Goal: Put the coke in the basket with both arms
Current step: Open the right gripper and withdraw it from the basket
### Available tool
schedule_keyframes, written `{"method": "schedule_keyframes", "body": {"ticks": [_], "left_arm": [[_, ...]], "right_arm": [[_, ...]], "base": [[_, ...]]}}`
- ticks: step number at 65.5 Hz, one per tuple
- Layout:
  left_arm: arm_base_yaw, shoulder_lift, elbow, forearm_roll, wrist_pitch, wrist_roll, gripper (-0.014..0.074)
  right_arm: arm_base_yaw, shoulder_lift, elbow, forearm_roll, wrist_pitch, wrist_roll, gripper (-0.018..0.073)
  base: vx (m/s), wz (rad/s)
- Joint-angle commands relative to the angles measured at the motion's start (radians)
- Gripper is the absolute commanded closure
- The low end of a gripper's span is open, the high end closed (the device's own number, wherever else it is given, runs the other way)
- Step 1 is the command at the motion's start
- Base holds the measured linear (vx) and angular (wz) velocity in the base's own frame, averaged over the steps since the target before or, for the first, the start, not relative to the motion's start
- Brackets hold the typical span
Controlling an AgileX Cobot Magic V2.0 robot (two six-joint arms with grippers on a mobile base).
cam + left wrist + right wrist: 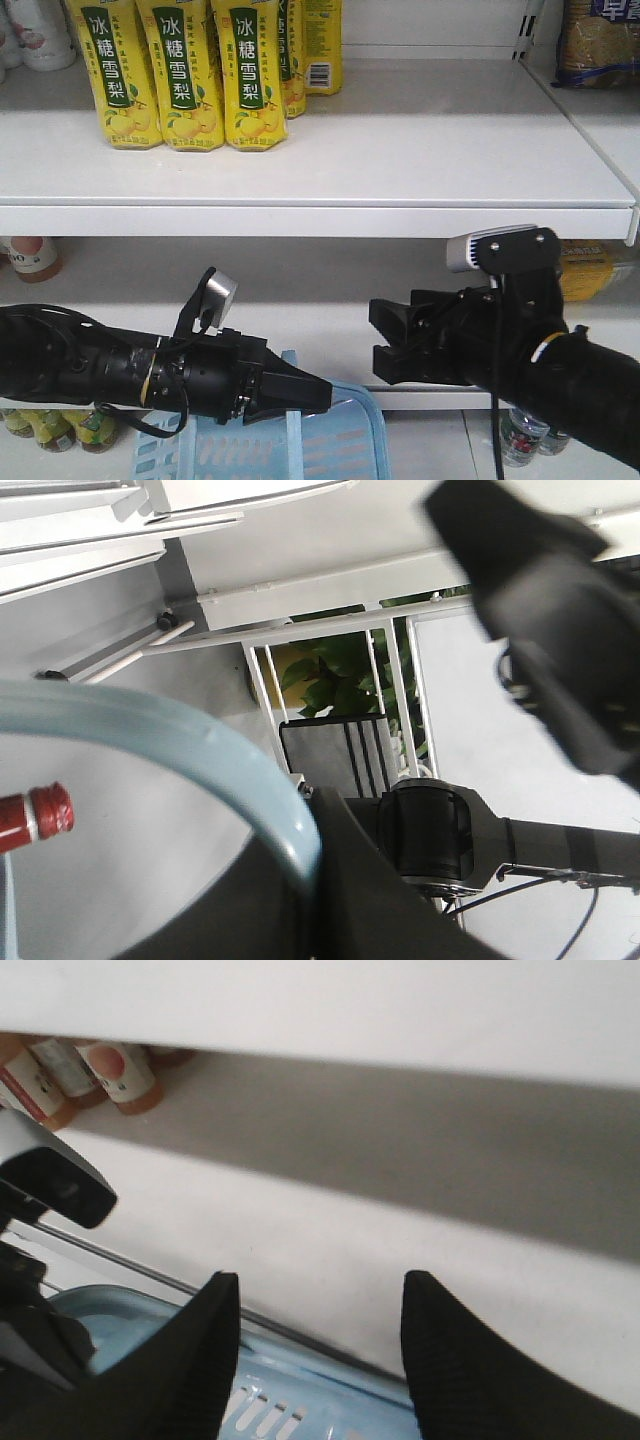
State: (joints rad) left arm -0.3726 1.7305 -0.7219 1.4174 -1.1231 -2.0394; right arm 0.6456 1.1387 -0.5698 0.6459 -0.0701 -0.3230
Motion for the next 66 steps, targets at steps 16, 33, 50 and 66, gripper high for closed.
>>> {"method": "schedule_keyframes", "body": {"ticks": [16, 33, 50, 66], "left_arm": [[-0.003, -0.043, -0.025, -0.088, -0.254, 0.002, 0.0603], [-0.003, -0.043, -0.025, -0.088, -0.254, 0.002, 0.0603], [-0.003, -0.043, -0.025, -0.088, -0.254, 0.002, 0.0603], [-0.003, -0.043, -0.025, -0.088, -0.254, 0.002, 0.0603]], "right_arm": [[-0.006, -0.222, -0.025, 0.0, -0.009, -0.208, 0.0191], [-0.006, -0.305, -0.025, -0.049, 0.125, -0.327, 0.0191], [-0.006, -0.34, -0.025, -0.092, 0.2, -0.353, 0.0191], [-0.006, -0.34, -0.025, -0.094, 0.27, -0.353, 0.0191]], "base": [[0.0, 0.0], [0.0, 0.0], [0.0, 0.0], [0.0, 0.0]]}}
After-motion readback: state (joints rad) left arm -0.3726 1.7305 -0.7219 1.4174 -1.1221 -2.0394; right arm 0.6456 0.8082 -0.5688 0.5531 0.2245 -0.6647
